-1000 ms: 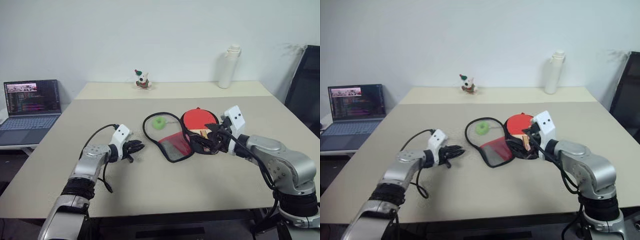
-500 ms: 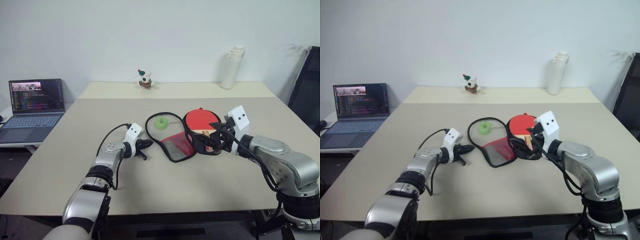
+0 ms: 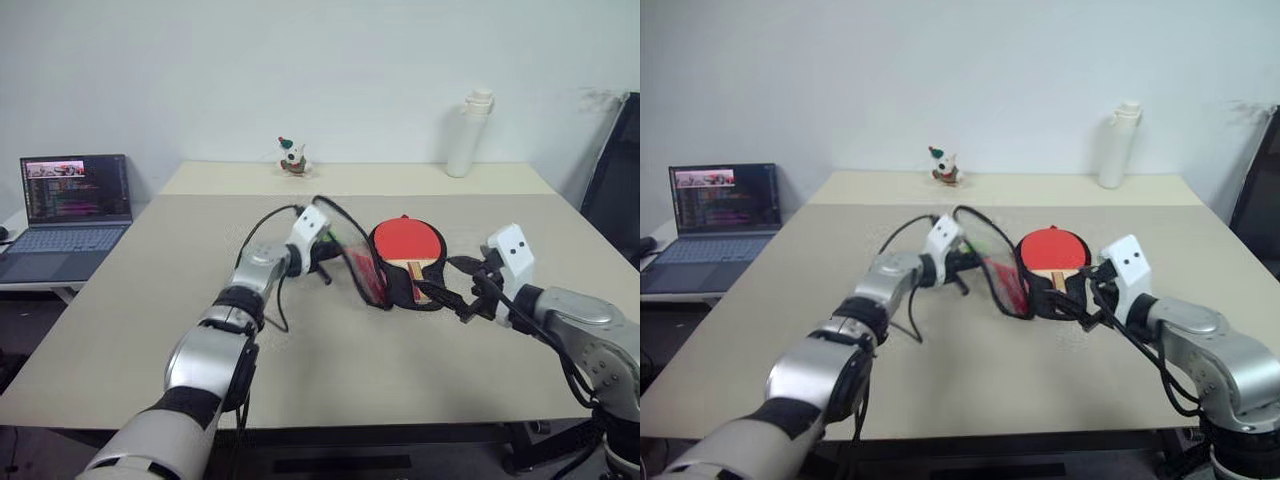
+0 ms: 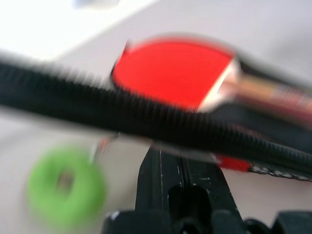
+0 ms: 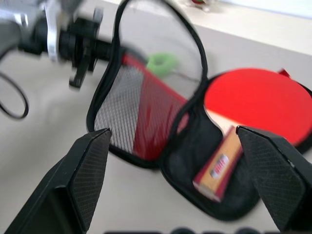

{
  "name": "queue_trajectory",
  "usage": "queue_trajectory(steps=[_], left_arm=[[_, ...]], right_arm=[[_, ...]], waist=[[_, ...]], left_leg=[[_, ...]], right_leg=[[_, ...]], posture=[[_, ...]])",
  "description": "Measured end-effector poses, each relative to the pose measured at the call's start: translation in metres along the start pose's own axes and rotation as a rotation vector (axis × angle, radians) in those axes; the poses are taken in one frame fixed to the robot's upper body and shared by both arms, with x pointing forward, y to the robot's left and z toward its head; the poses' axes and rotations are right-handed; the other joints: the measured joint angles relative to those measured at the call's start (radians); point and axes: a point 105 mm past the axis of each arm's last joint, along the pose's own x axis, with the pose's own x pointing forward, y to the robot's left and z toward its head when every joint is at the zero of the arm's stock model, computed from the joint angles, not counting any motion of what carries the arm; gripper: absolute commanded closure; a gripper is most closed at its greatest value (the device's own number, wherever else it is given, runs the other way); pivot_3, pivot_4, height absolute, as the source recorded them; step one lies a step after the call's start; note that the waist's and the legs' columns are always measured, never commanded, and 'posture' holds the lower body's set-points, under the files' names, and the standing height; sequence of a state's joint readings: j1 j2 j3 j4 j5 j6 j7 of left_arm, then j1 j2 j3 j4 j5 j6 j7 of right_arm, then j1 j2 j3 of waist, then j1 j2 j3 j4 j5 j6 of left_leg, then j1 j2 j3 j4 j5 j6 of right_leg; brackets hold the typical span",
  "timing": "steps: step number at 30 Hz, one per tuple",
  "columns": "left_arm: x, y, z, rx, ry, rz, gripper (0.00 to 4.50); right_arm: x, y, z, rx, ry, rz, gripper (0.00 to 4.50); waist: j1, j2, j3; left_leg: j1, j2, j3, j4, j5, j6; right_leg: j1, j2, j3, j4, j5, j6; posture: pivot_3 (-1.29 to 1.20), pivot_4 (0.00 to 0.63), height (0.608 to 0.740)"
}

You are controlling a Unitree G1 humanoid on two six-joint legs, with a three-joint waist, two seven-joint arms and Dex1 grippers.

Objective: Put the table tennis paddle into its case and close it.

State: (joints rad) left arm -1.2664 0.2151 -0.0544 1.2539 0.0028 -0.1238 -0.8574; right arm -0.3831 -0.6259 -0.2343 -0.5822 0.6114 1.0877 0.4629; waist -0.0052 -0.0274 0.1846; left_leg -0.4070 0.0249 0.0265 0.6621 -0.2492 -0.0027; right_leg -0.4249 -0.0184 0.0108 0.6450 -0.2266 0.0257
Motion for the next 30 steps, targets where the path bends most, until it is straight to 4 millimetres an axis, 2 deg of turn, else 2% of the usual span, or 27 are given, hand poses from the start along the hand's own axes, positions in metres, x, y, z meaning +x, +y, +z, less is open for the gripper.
queue_trajectory(steps=[4,7,10,15,18,23,28,30], left_arm=[[0.033,-0.026,0.043,0.056,-0.07,-0.055,4.47],[0.05,-0.04,0.065,0.071,-0.109,-0.049,4.47],[0.058,-0.044,0.074,0.072,-0.122,-0.012,4.47],[0.056,-0.041,0.075,0.082,-0.135,-0.003,4.47],[0.042,-0.029,0.065,0.078,-0.145,-0.009,4.47],[0.005,-0.008,0.02,0.044,-0.125,-0.034,4.47],[-0.041,-0.005,-0.022,0.035,-0.103,-0.088,4.47],[-0.057,-0.004,-0.03,0.013,-0.1,-0.081,4.47]], right_arm=[[-0.018,-0.008,-0.005,0.011,0.012,-0.082,0.0],[-0.028,-0.011,-0.007,0.018,0.016,-0.129,0.0],[-0.033,-0.013,-0.009,0.024,0.026,-0.157,0.0],[-0.031,-0.018,-0.009,0.03,0.032,-0.178,0.0],[-0.016,-0.026,-0.008,0.06,0.03,-0.177,0.0],[0.018,-0.05,-0.018,0.122,0.056,-0.203,0.0],[0.058,-0.077,-0.023,0.174,0.069,-0.226,0.0],[0.066,-0.084,-0.029,0.194,0.087,-0.233,0.0]], waist=[[0.004,0.0,0.0],[-0.001,-0.001,0.0],[-0.008,-0.001,0.0],[-0.02,-0.001,0.0],[-0.03,0.0,0.0],[-0.032,0.0,0.0],[-0.028,0.0,0.0],[-0.025,0.0,0.0]], left_leg=[[-0.001,-0.001,0.0,0.0,0.0,0.0],[-0.001,-0.002,0.0,0.0,0.0,0.0],[0.001,-0.002,0.001,0.0,0.0,0.0],[0.002,-0.001,0.001,0.0,0.0,0.0],[0.006,-0.001,0.002,-0.002,0.0,0.0],[0.006,0.001,0.004,-0.002,0.0,0.0],[0.005,0.002,0.005,-0.001,0.0,0.0],[0.004,0.004,0.004,-0.001,0.0,0.0]], right_leg=[[-0.001,0.0,0.0,-0.001,0.0,0.001],[-0.001,0.0,0.001,0.0,0.0,0.001],[-0.001,0.001,0.002,0.001,0.0,0.001],[-0.001,0.002,0.002,0.002,0.0,0.001],[0.0,0.002,0.006,0.002,0.0,0.001],[0.0,0.005,0.005,0.003,0.0,0.0],[-0.001,0.004,0.006,0.003,0.003,-0.005],[-0.001,0.003,0.005,0.003,0.003,-0.005]], posture=[[0.0,0.15,0.74],[0.0,0.15,0.74],[0.0,0.15,0.74],[0.0,0.15,0.74],[0.0,0.15,0.74],[0.0,0.15,0.74],[0.0,0.15,0.74],[0.0,0.15,0.74]])
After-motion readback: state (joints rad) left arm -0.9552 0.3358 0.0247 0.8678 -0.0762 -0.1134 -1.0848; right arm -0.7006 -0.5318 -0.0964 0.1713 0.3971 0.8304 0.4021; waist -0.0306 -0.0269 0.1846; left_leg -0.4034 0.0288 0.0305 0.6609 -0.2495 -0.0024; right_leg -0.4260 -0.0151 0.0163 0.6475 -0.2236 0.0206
